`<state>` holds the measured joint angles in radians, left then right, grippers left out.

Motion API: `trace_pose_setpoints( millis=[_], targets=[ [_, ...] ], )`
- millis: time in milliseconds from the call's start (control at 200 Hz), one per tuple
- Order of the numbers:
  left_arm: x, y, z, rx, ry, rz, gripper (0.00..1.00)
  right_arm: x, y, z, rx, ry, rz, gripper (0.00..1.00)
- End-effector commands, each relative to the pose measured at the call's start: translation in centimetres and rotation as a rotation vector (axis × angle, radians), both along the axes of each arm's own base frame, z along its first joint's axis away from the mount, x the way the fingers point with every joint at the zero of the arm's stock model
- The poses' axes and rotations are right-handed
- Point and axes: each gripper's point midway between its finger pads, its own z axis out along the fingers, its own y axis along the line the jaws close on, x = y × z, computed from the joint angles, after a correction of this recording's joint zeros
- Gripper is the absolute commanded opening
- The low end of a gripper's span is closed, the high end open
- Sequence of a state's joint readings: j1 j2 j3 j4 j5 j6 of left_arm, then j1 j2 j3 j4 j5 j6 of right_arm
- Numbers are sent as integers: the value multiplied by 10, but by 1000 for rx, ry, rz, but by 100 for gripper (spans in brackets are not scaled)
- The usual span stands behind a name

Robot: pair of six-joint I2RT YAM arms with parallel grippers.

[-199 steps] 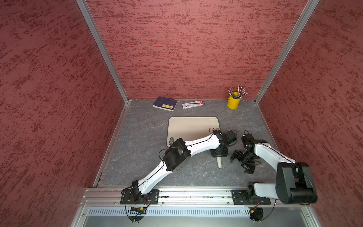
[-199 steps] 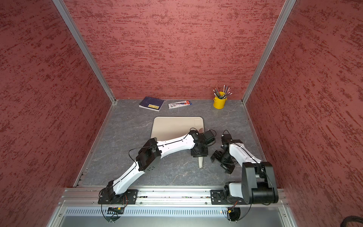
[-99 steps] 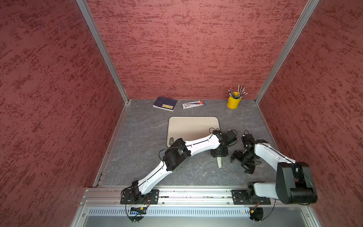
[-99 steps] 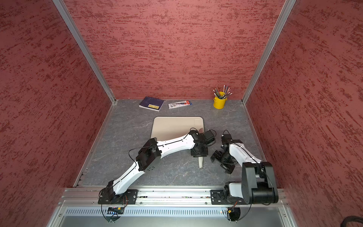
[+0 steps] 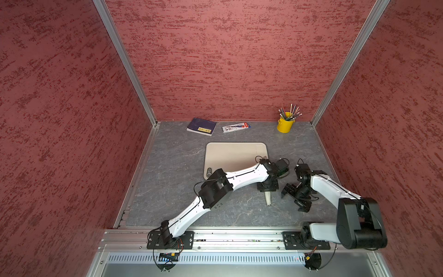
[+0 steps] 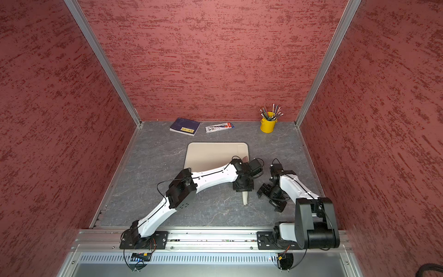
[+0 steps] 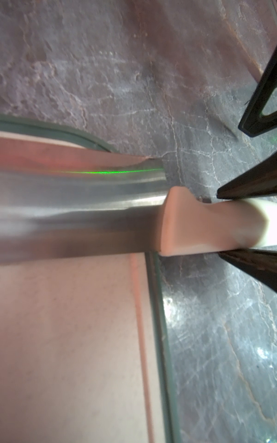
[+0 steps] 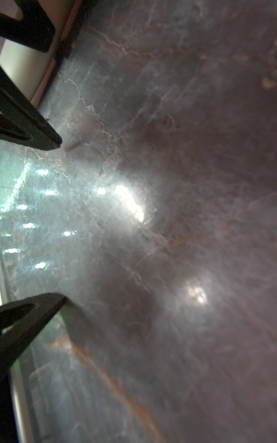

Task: Align the knife with the edge of the cutting board
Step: Place the knife at the edge of the cutting board.

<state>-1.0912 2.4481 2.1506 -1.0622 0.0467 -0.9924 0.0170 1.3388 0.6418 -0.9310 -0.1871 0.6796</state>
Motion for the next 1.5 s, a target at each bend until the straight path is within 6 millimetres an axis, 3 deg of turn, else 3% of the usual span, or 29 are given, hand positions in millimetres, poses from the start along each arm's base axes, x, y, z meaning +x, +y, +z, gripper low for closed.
trace_pose_setpoints(
  millis=[0, 701, 967, 1237, 1498],
  targets=[
    [2, 2, -10, 25, 5, -12, 36, 0, 2, 0, 11, -12, 11, 98],
    [2, 5, -11, 33, 9, -23, 35, 0, 3, 1, 11, -14, 12, 98],
    [3, 6, -12, 37, 12, -20, 65, 1, 3, 0, 13, -12, 10, 98],
    [4, 5, -8, 26, 2, -24, 75, 0, 3, 0, 14, -9, 12, 98],
    [15, 0, 15, -23, -44, -20, 76, 1, 3, 0, 13, -10, 10, 98]
  ],
)
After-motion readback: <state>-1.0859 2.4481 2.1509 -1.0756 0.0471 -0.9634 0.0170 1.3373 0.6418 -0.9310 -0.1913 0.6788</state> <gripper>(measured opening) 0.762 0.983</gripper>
